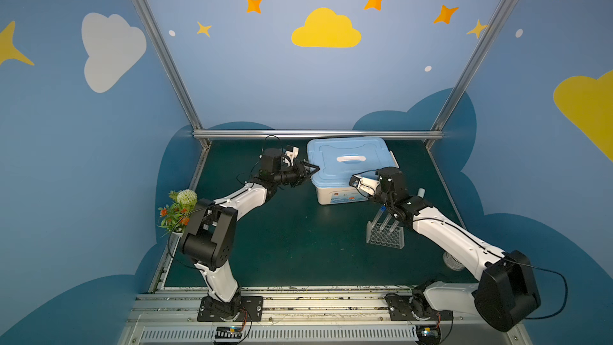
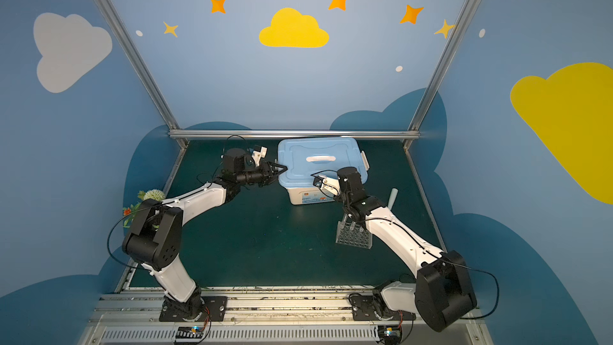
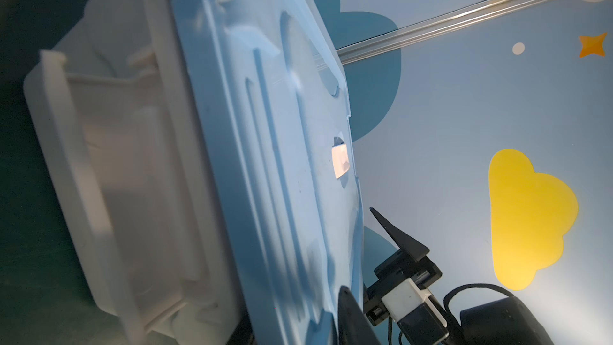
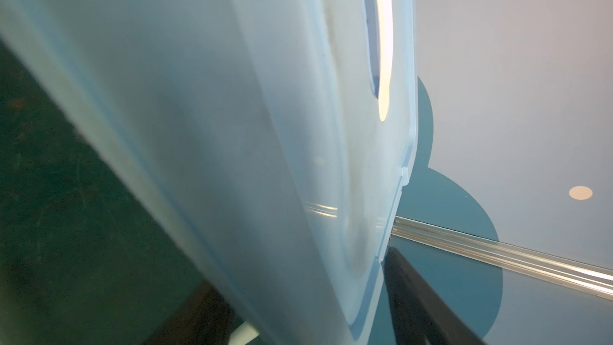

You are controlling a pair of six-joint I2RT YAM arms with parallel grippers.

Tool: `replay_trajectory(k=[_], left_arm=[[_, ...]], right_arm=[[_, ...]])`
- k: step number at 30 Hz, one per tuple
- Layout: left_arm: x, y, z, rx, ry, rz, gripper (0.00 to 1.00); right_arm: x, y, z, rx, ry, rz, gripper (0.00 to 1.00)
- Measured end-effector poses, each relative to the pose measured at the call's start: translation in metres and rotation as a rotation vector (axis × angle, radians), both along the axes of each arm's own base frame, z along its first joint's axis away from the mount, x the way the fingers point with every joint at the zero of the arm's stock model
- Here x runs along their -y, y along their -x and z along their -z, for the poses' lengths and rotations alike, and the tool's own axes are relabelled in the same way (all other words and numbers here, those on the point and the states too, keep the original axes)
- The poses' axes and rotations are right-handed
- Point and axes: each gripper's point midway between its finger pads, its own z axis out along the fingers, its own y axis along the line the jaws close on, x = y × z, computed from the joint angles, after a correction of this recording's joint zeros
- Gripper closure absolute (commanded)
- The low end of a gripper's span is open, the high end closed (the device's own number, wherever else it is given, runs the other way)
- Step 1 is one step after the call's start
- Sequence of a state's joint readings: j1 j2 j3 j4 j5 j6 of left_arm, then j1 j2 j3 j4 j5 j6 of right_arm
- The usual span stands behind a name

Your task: Organize the chemistry lab equipment

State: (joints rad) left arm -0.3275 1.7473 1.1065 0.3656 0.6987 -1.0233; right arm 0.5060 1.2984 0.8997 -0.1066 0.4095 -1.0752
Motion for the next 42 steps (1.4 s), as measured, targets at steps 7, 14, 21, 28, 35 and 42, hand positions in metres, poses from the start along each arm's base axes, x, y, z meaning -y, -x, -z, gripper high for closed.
replay_trajectory(k=[7,14,21,28,35,42], left_arm=[[-0.003,0.007,0.000,0.008,-0.027,-0.001,0.65],[0.001,0.008,-0.001,0.022,-0.034,0.008,0.62],[0.006,0.011,-0.002,0.027,-0.035,0.021,0.55],[0.007,0.011,-0.003,0.036,-0.038,0.022,0.54],[0.006,0.011,-0.002,0.042,-0.043,0.018,0.54],[0.003,0.012,-0.008,0.076,-0.071,0.009,0.39]], right_arm=[[0.005,0.007,0.008,-0.044,0.003,0.013,0.31],[0.007,0.011,0.008,-0.059,-0.006,0.021,0.31],[0.011,0.011,0.001,-0.073,-0.011,0.040,0.31],[0.021,0.006,-0.007,-0.074,-0.033,0.071,0.31],[0.020,-0.001,0.002,-0.113,-0.024,0.072,0.31],[0.023,-0.005,0.006,-0.129,-0.018,0.083,0.32]])
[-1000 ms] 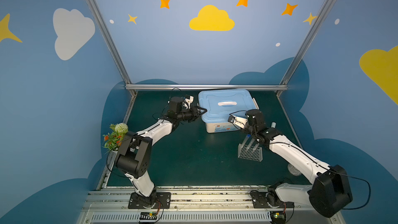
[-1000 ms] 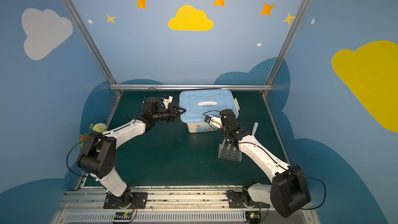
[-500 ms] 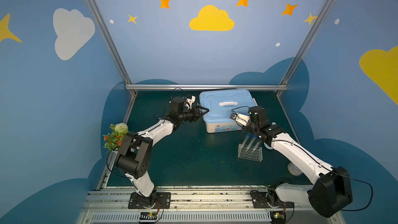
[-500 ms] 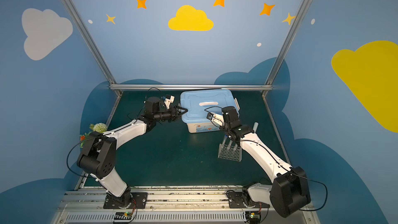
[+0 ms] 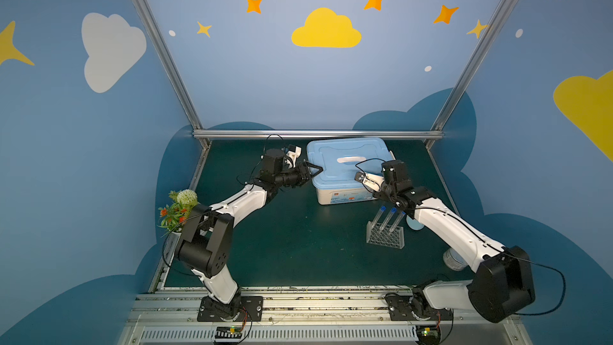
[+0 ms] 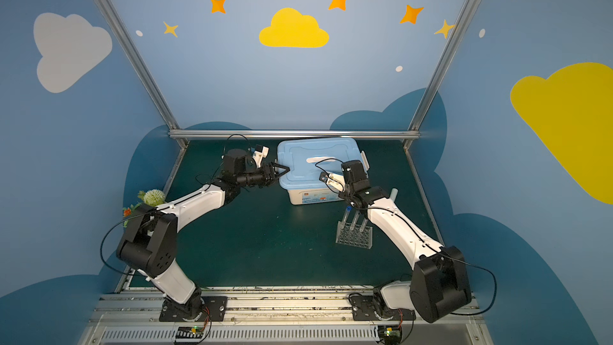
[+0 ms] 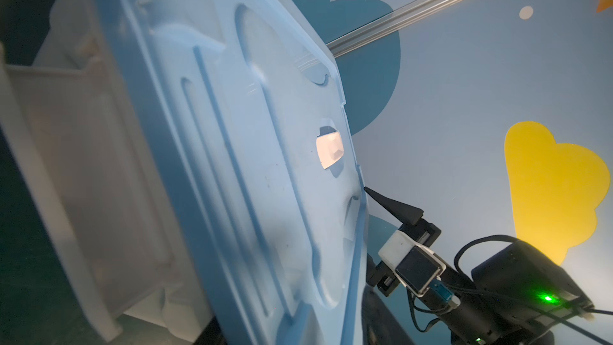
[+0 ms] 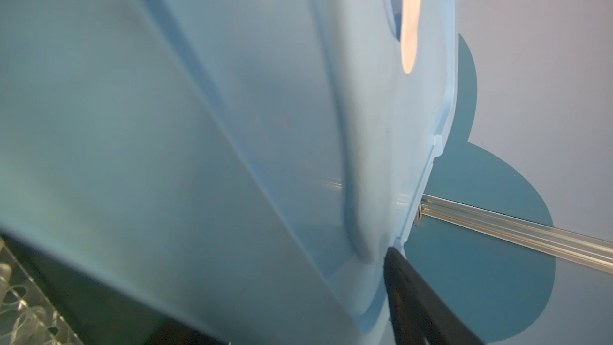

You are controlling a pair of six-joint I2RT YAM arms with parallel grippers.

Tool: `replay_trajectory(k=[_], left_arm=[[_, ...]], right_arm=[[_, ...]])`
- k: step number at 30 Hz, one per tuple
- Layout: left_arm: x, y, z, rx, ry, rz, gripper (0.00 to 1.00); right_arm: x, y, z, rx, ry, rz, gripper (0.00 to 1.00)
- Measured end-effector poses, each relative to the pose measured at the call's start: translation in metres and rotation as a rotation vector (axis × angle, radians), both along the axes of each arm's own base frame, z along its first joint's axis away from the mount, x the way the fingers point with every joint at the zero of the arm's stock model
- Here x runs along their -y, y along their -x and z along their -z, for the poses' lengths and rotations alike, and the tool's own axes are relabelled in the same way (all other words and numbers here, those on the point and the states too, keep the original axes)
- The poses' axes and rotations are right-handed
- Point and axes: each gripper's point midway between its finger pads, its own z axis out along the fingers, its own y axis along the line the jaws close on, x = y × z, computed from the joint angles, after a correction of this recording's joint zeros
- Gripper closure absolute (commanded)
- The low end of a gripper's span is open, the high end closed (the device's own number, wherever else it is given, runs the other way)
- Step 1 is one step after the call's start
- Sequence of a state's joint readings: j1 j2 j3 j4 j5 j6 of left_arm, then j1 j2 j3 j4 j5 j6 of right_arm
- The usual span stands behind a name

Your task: Organize the chemistry lab equipment

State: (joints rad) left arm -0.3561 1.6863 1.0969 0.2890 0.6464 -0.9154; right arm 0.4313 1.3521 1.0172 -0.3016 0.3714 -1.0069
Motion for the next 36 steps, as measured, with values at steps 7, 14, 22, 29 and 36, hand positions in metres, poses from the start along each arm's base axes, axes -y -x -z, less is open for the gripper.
replay_trajectory(k=[7,14,22,29,36], left_arm=[[-0.008,0.001,-0.003,0.000,-0.061,-0.023,0.19],[-0.023,0.009,0.026,-0.112,-0.168,-0.043,0.17],[-0.026,0.003,0.016,-0.086,-0.194,-0.051,0.18],[-0.023,0.004,0.016,-0.074,-0.219,-0.048,0.18],[-0.016,0.002,0.003,-0.032,-0.244,-0.046,0.19]], right_arm=[[0.004,-0.004,-0.003,0.002,-0.003,0.012,0.32],[0.006,-0.006,0.002,-0.015,0.001,0.019,0.33],[0.011,-0.009,0.000,-0.012,-0.008,0.033,0.33],[0.015,-0.010,0.000,-0.015,-0.014,0.046,0.33],[0.016,-0.009,0.000,-0.033,-0.032,0.060,0.33]])
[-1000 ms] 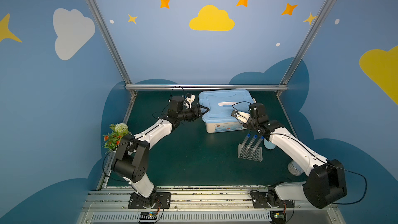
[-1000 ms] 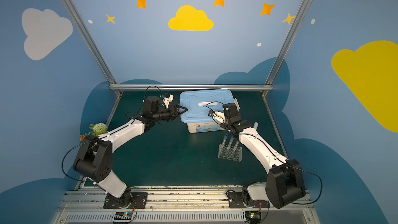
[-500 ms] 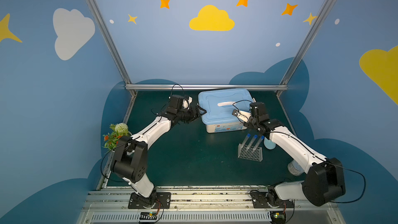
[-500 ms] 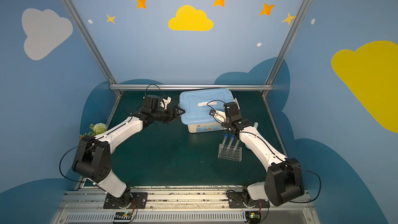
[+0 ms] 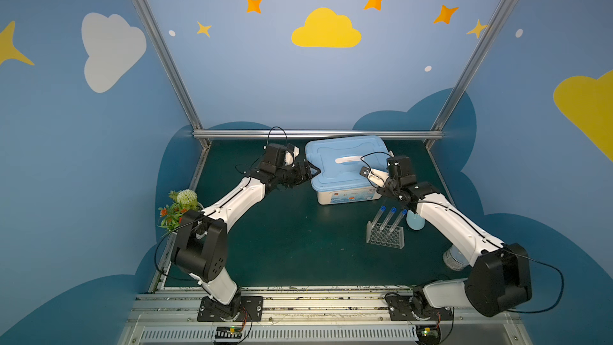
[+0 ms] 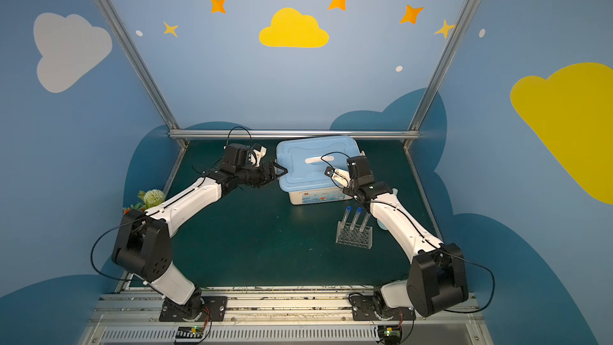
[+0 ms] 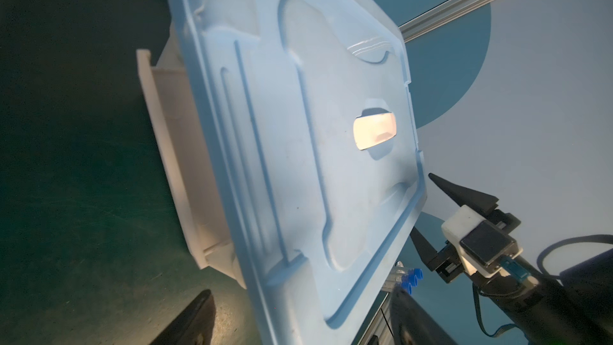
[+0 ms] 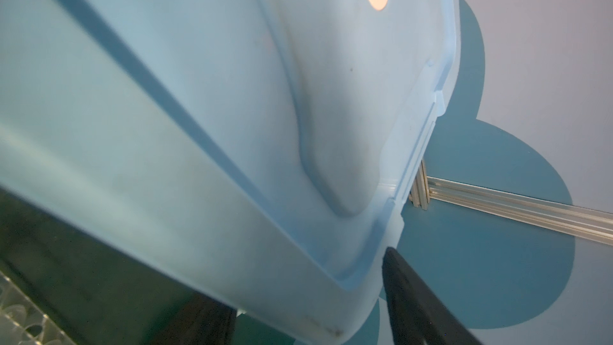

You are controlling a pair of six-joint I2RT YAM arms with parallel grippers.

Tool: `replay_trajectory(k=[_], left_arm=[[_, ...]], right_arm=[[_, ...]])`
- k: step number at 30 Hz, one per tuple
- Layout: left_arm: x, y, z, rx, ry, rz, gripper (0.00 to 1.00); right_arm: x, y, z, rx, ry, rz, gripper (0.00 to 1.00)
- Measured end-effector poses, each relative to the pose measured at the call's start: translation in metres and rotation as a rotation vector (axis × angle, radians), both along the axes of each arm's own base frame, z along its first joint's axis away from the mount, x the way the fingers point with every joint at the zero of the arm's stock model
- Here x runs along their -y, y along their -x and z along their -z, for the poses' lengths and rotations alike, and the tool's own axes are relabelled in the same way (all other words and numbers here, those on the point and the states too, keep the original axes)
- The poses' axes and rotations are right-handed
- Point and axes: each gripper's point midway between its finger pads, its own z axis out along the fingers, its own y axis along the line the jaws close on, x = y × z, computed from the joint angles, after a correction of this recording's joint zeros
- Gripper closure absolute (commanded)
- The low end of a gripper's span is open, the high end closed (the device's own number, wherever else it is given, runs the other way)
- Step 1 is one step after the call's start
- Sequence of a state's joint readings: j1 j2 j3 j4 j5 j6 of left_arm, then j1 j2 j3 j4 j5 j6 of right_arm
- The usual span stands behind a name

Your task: Organize the chemistry lab equipment

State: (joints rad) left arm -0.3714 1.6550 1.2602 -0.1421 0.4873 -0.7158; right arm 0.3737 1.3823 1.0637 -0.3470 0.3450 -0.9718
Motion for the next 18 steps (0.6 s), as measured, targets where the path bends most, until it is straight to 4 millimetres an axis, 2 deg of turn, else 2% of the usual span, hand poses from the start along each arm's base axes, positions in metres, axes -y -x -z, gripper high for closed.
replay_trajectory(k=[3,7,11,14,18], left_arm=[[0.001,-0.005,-0.011,0.034,-0.009,0.000,0.19],[0.006,-0.018,-0.020,0.065,-0.017,0.009,0.20],[0.010,-0.030,-0.009,0.048,-0.036,0.016,0.21],[0.010,-0.031,0.004,0.019,-0.051,0.016,0.21],[0.008,-0.030,0.007,0.010,-0.067,0.008,0.20]], right_arm=[[-0.002,0.006,0.003,-0.027,-0.028,0.000,0.33],[-0.004,0.017,-0.007,-0.029,-0.078,-0.007,0.32],[-0.005,0.025,-0.019,-0.010,-0.121,-0.007,0.31],[-0.005,0.028,-0.020,-0.021,-0.151,-0.001,0.31],[-0.005,0.033,-0.018,-0.049,-0.213,0.011,0.31]])
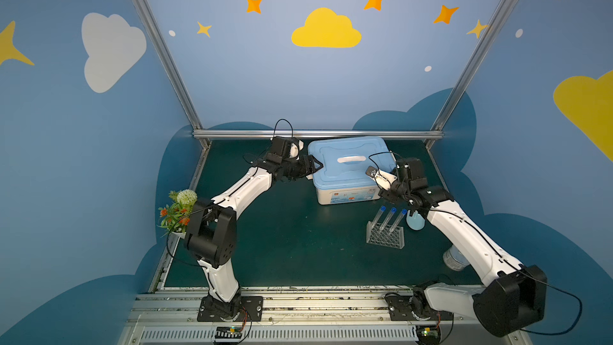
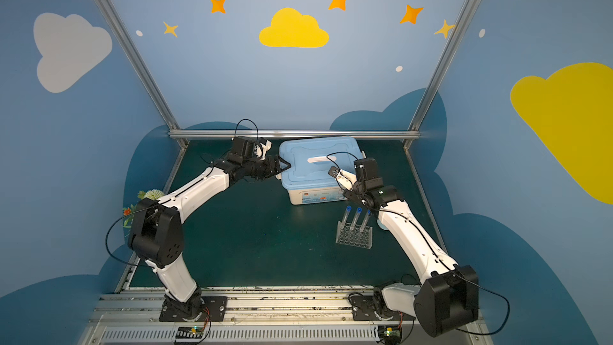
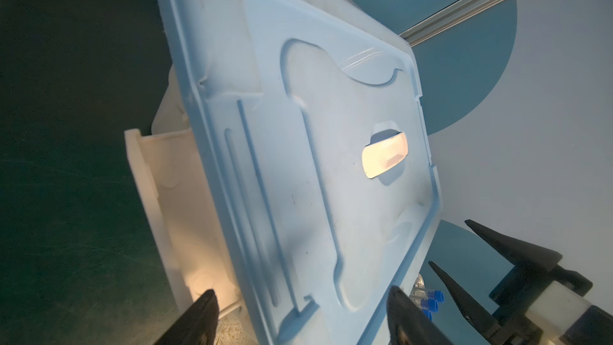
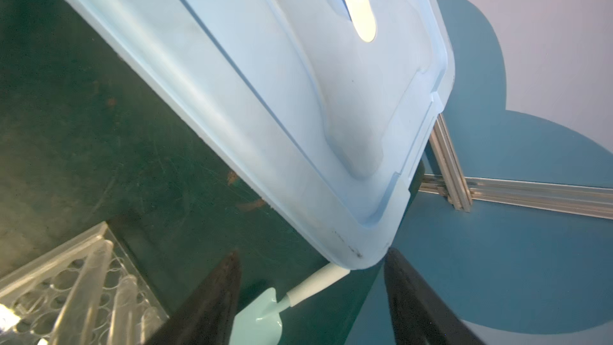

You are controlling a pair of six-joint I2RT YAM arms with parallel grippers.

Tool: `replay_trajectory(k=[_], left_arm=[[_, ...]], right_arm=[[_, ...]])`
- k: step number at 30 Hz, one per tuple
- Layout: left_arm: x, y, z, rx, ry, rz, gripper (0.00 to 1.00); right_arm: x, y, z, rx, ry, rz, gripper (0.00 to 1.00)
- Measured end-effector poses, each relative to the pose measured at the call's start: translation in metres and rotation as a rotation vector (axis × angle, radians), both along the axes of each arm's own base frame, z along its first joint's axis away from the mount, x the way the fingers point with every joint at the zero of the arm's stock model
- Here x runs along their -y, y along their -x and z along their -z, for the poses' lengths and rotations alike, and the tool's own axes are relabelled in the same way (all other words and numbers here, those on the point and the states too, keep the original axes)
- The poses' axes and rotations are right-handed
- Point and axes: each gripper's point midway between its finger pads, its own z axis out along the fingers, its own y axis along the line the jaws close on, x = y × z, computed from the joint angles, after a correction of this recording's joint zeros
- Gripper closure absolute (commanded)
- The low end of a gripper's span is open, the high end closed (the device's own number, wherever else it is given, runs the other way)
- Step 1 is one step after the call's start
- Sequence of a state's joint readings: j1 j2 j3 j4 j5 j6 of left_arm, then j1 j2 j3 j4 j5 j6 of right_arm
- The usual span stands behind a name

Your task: Organize the chemistry lab equipment

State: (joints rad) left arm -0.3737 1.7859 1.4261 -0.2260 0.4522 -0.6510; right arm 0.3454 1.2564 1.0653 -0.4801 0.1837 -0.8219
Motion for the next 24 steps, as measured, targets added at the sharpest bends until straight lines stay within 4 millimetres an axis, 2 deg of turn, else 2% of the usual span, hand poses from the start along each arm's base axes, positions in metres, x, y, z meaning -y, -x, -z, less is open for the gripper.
replay_trajectory(k=[3,9,13,18,21,24], left_arm=[[-0.001,-0.001,-0.001,0.006,-0.005,-0.006,0.20],[-0.001,-0.001,-0.003,0.011,-0.008,-0.003,0.21],[-0.003,-0.001,-0.001,0.018,-0.023,-0.004,0.18],[-0.014,-0.002,0.000,0.026,-0.046,-0.029,0.16],[-0.028,-0.002,0.000,0.026,-0.051,-0.058,0.14],[-0.039,-0.004,0.002,0.030,-0.058,-0.076,0.11]], right_arm=[[0.000,-0.001,-0.007,-0.004,-0.067,0.015,0.31],[0.006,-0.012,-0.040,0.029,-0.250,0.083,0.29],[0.018,-0.020,-0.060,0.046,-0.384,0.162,0.27],[0.045,-0.038,-0.087,0.062,-0.577,0.306,0.23],[0.059,-0.051,-0.090,0.041,-0.694,0.382,0.21],[0.070,-0.064,-0.079,0.002,-0.802,0.456,0.20]])
